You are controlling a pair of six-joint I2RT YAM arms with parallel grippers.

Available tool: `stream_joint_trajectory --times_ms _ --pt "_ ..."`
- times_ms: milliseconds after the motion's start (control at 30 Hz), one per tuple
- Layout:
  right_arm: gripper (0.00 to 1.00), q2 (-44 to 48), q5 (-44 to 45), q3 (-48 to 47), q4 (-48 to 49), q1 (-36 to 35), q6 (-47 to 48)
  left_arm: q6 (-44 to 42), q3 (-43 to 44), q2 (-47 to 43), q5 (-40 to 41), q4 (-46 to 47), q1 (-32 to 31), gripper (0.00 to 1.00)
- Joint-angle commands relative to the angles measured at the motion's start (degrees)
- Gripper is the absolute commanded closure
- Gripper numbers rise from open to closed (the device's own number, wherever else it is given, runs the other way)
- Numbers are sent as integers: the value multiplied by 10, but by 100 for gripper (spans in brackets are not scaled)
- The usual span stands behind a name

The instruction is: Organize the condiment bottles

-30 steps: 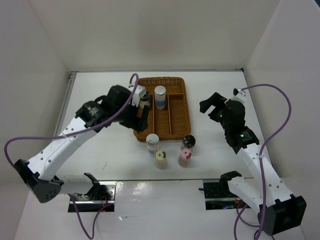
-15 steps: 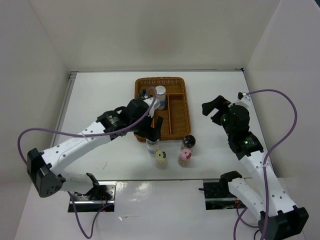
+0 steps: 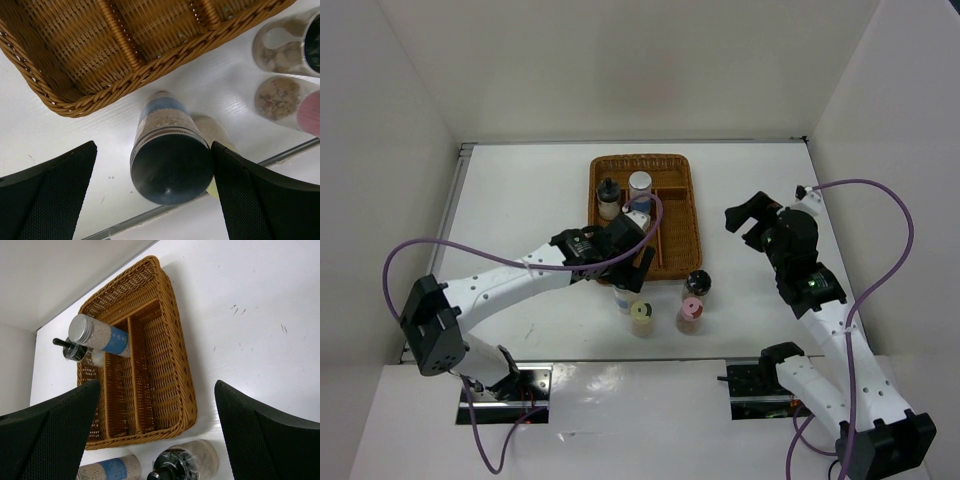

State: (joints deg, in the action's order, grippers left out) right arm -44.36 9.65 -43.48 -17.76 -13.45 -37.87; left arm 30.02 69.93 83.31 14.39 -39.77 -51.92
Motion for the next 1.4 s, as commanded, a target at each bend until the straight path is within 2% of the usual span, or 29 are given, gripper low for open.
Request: stream_joint_trajectory --times_ms 0,233,333,567,600,700,733,900,1067,1233,1367 --pt "1 -2 7 -6 1 4 3 16 -8 18 24 12 -4 0" --pt "1 -2 7 -6 1 4 3 16 -14 23 19 23 -4 0" --pt "1 -2 7 -6 1 4 3 16 -14 34 11 29 -4 4" --pt "1 4 18 -6 -5 4 9 16 1 45 -8 10 -9 29" --pt "1 9 18 -6 -5 4 14 21 1 39 -13 5 -9 36" --pt "1 9 18 -6 -5 4 14 21 1 39 -20 -1 -9 48" --pt "1 9 18 -6 -10 4 14 27 9 39 -25 -9 -9 50" --pt "1 15 18 -6 -10 4 14 27 89 11 -25 -75 -28 52" --pt "1 15 12 -1 -10 4 14 -2 216 -3 33 -146 -28 53" --pt "1 -4 -6 -1 1 4 14 -40 310 40 67 -134 -11 52" --pt "1 -16 -11 -6 -4 4 27 -75 316 68 79 -76 3 52"
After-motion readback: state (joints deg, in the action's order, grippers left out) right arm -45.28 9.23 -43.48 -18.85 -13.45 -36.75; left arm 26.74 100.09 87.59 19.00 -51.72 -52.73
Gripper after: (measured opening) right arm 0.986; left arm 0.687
